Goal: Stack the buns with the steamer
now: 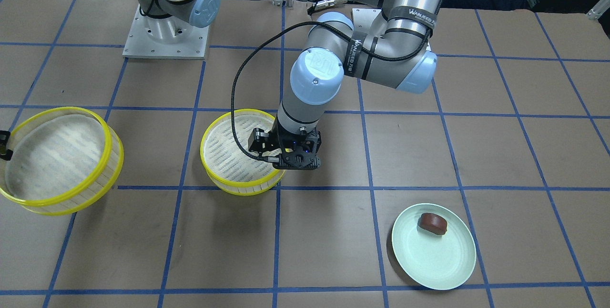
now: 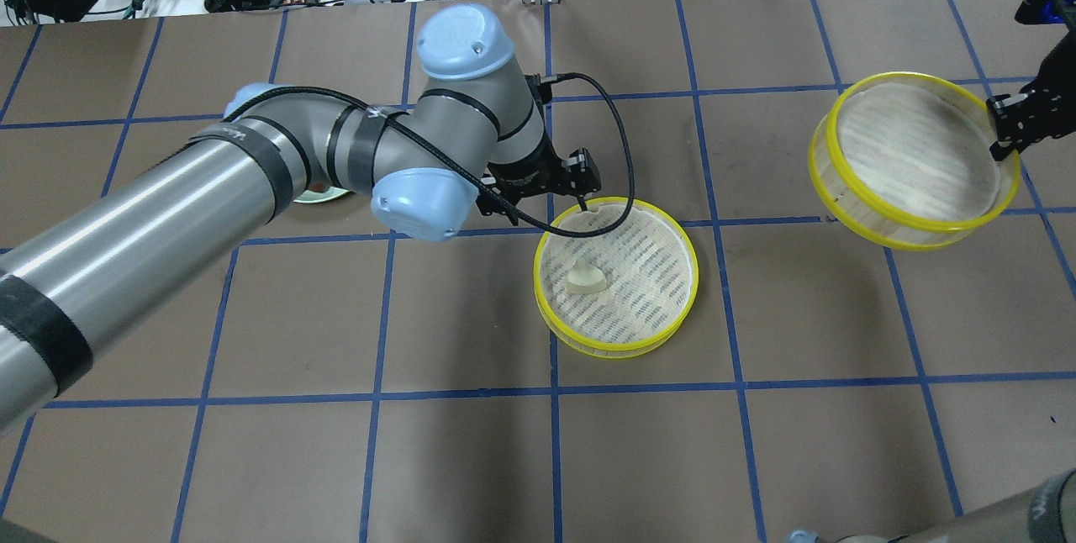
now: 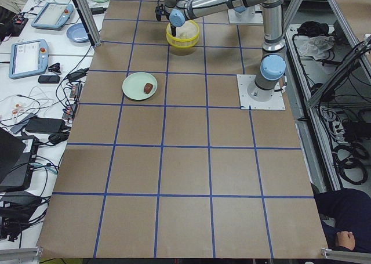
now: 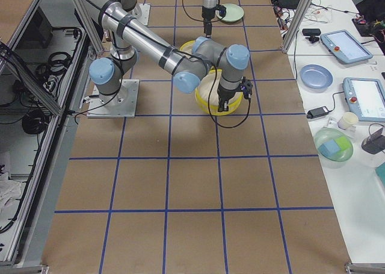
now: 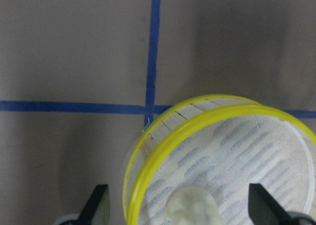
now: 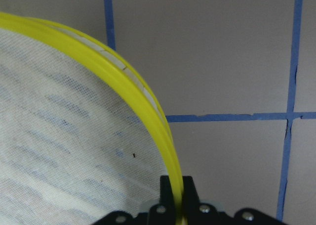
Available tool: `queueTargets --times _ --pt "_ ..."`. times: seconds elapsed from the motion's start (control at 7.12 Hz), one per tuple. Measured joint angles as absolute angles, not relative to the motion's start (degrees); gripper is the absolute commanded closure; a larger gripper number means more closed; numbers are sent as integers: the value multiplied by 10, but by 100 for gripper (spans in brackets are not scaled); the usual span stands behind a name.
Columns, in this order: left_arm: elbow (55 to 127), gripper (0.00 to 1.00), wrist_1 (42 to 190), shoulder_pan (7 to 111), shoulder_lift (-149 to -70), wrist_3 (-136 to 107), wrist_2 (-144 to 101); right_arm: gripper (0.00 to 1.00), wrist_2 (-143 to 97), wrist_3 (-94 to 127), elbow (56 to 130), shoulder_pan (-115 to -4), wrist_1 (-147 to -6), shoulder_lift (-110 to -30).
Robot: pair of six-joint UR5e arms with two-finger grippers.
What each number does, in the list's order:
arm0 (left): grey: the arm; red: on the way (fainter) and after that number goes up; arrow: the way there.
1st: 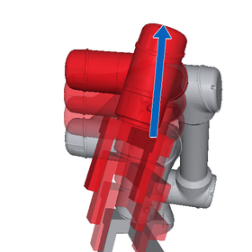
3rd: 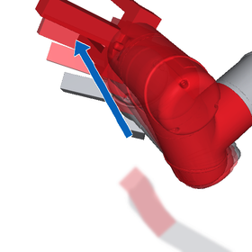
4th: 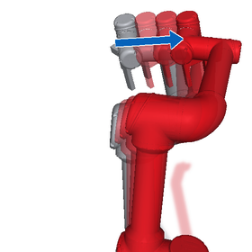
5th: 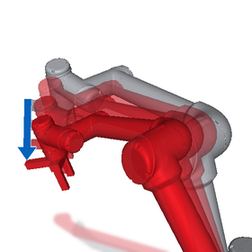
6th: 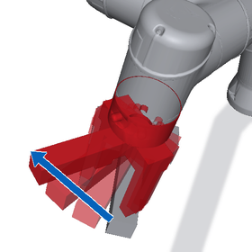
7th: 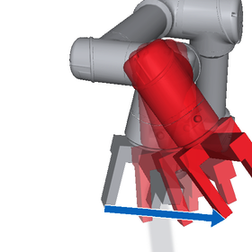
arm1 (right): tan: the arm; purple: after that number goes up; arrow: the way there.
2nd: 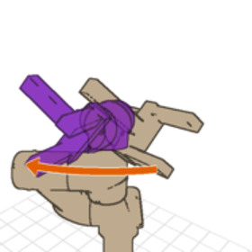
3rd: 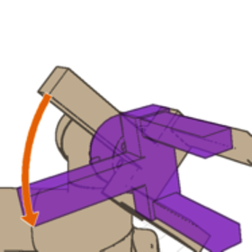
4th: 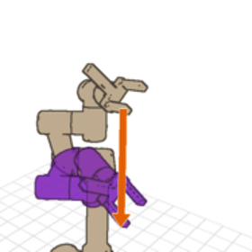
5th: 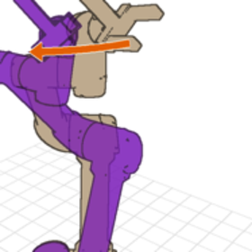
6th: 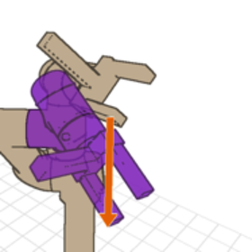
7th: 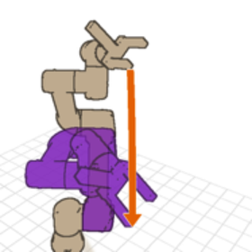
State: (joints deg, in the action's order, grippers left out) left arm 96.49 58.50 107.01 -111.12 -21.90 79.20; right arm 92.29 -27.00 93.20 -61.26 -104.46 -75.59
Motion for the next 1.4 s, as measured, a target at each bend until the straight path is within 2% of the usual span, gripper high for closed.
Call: queueTargets --times 0.28,0.7,1.4 --pt "960 0 605 989 -1090 -106 820 100 919 -177 933 -670 -1012 -778" --pt "964 0 629 872 -1091 88 840 100 916 26 939 -816 -987 -787" --pt "966 0 546 820 -1158 344 917 100 918 143 1059 -940 -1051 -820"
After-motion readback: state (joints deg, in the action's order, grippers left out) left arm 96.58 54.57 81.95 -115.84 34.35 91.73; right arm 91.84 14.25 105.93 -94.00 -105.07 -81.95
